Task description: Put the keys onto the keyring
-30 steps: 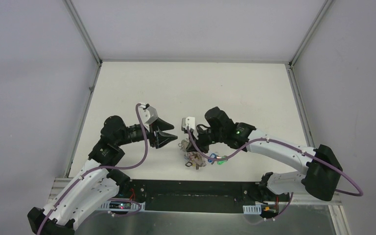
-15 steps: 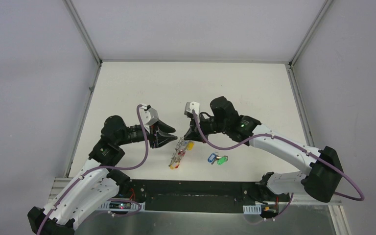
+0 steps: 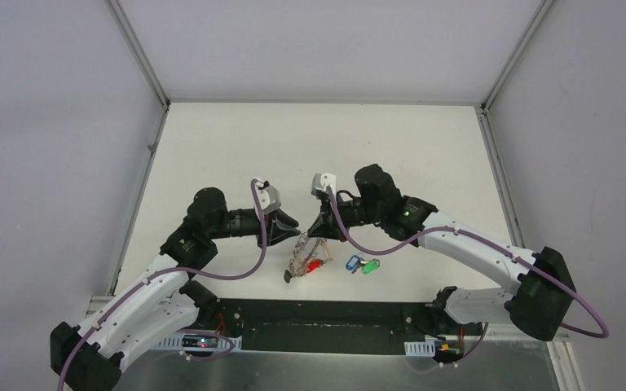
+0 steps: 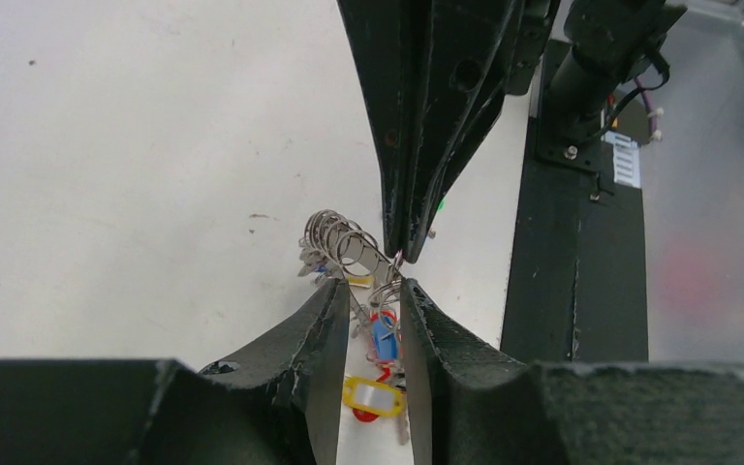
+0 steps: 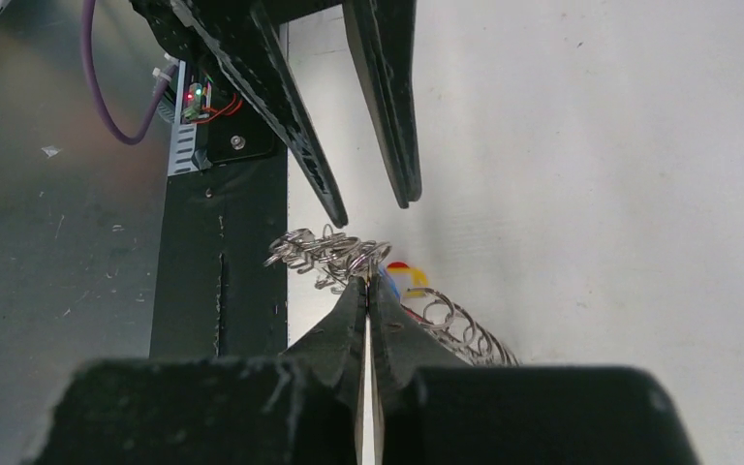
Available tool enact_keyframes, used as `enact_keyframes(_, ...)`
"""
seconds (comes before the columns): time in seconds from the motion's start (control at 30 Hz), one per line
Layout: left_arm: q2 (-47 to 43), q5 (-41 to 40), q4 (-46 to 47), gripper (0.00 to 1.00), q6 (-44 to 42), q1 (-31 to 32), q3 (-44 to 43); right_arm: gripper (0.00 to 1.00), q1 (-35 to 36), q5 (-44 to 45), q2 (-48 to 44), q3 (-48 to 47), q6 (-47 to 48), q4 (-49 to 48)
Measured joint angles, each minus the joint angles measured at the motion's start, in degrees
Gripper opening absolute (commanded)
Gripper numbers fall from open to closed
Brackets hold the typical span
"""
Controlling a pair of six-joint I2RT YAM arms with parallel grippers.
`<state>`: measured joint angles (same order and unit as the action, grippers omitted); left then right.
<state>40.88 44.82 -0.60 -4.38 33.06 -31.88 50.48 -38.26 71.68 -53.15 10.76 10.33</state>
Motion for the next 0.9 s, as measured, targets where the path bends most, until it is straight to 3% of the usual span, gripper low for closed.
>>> enact_keyframes(0.5,4.3,-13.1,-4.6,0.2,-4.1,6.3,-1.9,0.0,0.0,-1.2,0.0,0.6,-0.4,-0.2)
enact_keyframes(0.9,4.6,-18.2,-8.0,0.18,-5.5,10.9,-2.3,0.0,-0.2,1.4,0.2,0.6,-4.0,-0.2)
